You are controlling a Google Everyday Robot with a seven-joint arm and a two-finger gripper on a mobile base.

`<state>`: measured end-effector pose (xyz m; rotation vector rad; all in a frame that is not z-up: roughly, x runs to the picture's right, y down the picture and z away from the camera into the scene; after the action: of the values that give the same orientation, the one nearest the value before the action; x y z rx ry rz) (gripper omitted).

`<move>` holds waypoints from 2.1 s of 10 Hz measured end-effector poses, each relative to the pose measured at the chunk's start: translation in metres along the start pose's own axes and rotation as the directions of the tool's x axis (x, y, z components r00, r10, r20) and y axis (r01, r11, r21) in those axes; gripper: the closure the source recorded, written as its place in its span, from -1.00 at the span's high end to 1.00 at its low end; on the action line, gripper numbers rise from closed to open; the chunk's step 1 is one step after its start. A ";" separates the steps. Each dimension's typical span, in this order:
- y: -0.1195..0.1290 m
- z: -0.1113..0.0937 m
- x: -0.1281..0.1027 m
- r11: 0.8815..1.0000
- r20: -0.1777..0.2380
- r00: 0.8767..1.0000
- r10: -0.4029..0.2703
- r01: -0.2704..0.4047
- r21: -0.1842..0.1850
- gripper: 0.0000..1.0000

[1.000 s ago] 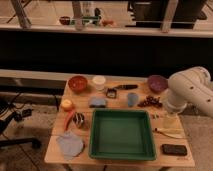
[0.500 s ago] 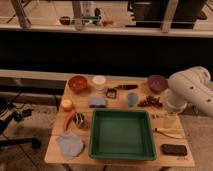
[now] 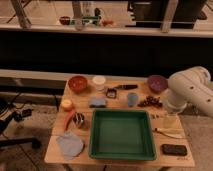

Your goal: Wipe tray with brush

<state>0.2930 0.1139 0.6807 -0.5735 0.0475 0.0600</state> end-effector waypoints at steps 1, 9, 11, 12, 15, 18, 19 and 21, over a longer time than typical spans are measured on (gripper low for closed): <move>0.000 0.000 0.000 1.000 0.000 1.000 0.000 0.000 0.000 0.60; -0.020 0.007 -0.014 1.000 0.014 1.000 -0.008 0.008 0.011 0.60; -0.033 0.010 -0.029 1.000 0.025 0.999 -0.027 0.027 0.016 0.60; -0.042 0.011 -0.036 0.999 0.034 0.999 -0.032 0.031 0.021 0.60; -0.081 0.020 -0.073 0.997 0.070 0.995 -0.073 0.071 0.034 0.60; -0.125 0.035 -0.103 0.994 0.087 0.990 -0.109 0.106 0.038 0.60; -0.145 0.046 -0.118 0.993 0.100 0.988 -0.119 0.116 0.033 0.60; -0.162 0.065 -0.135 0.993 0.117 0.986 -0.121 0.121 0.007 0.60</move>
<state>0.1717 0.0078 0.8308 -0.5706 -0.1011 -0.0246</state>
